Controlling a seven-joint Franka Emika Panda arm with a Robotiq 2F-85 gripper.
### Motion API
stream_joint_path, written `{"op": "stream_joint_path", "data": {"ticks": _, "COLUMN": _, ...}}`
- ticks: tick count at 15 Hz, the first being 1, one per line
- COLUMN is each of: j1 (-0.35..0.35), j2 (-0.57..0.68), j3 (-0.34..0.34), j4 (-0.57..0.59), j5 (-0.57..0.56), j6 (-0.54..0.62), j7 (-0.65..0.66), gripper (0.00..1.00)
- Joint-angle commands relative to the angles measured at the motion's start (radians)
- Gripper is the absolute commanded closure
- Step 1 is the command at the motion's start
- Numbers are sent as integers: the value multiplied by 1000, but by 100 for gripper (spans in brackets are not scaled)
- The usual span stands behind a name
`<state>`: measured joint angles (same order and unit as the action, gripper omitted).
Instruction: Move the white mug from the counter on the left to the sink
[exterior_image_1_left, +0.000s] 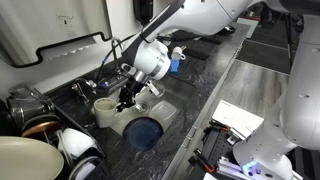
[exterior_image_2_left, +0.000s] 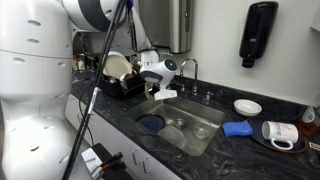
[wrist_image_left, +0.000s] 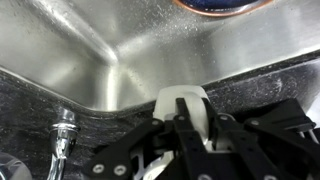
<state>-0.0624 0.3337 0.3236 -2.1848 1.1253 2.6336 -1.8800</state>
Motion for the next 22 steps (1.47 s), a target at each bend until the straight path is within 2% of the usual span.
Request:
{"op": "stream_joint_path", "data": {"ticks": 1, "j1": 65, "j2": -94, "j3": -64, "j4": -121, "j5": 39, "j6": 52, "j7": 14, "gripper": 96}}
{"op": "stream_joint_path", "data": {"ticks": 2, "j1": 75, "j2": -106, "j3": -77, "j4": -138, "j5": 41, "j6": 64, "j7": 23, "gripper": 96}}
{"op": "stream_joint_path", "data": {"ticks": 3, "j1": 47, "j2": -111, "j3": -47, "j4": -153, "j5": 39, "j6": 92, "j7": 29, "gripper": 96}}
{"op": "stream_joint_path", "data": {"ticks": 7, "j1": 49, "j2": -113, "j3": -47, "j4": -186, "j5": 51, "j6": 168, "j7": 30, "gripper": 96}}
{"op": "stream_joint_path", "data": {"ticks": 11, "j1": 38, "j2": -90, "j3": -44, "j4": -181, "j5": 73, "j6": 204, "j7": 5, "gripper": 96}}
{"op": "stream_joint_path", "data": {"ticks": 17, "j1": 15, "j2": -3, "j3": -36, "j4": -53, "j5": 304, "j6": 244, "j7": -215, "gripper": 96}}
{"op": "stream_joint_path", "data": {"ticks": 22, "j1": 24, "j2": 122, "j3": -49, "j4": 72, "j5": 358, "j6": 247, "j7": -282, "gripper": 96}}
